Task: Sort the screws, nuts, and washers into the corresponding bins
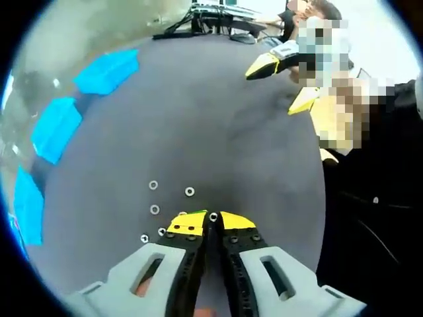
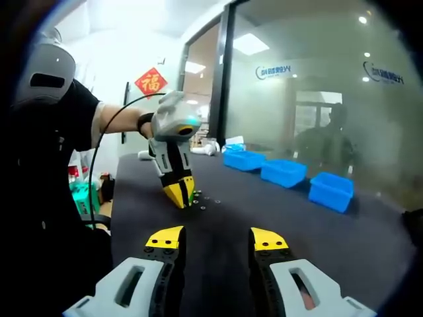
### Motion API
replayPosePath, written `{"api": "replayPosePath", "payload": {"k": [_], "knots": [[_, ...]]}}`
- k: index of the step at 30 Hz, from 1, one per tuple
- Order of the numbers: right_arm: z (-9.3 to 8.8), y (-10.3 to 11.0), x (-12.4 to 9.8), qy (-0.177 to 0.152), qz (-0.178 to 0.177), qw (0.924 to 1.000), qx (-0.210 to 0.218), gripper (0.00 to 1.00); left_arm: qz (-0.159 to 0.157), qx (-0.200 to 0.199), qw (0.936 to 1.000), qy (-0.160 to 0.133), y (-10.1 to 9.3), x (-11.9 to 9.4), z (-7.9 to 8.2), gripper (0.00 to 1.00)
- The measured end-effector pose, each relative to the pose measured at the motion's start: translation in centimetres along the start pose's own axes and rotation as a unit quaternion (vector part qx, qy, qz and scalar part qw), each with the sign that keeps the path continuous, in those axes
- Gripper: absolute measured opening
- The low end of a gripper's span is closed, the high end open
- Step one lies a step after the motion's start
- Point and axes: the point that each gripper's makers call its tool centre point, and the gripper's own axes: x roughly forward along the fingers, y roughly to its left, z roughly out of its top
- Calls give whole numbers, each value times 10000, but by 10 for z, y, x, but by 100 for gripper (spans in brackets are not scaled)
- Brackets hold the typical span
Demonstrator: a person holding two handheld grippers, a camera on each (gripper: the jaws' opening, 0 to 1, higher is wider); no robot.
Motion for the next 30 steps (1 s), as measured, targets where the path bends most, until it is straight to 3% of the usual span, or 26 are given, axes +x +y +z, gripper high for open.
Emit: {"api": "replayPosePath", "payload": {"k": [6,14,18,22,27,30], "knots": [[4,2,1,27,2,10000,-77,34,52,13,9987,-499,-2,-11,11,5],[7,0,0,57,-113,9998,-131,34,544,-396,9842,-1637,12,-42,28,5],[10,-1,-1,9,-217,9997,-91,34,871,-698,9665,-2311,25,-66,33,5],[16,-5,-5,-119,-393,9992,-14,34,1251,-1057,9373,-3076,39,-96,37,5],[22,-10,-9,-227,-593,9980,45,34,1559,-1241,9125,-3573,51,-118,32,5],[24,-9,-11,-248,-638,9976,47,34,1721,-1236,9068,-3644,57,-124,26,5]]}}
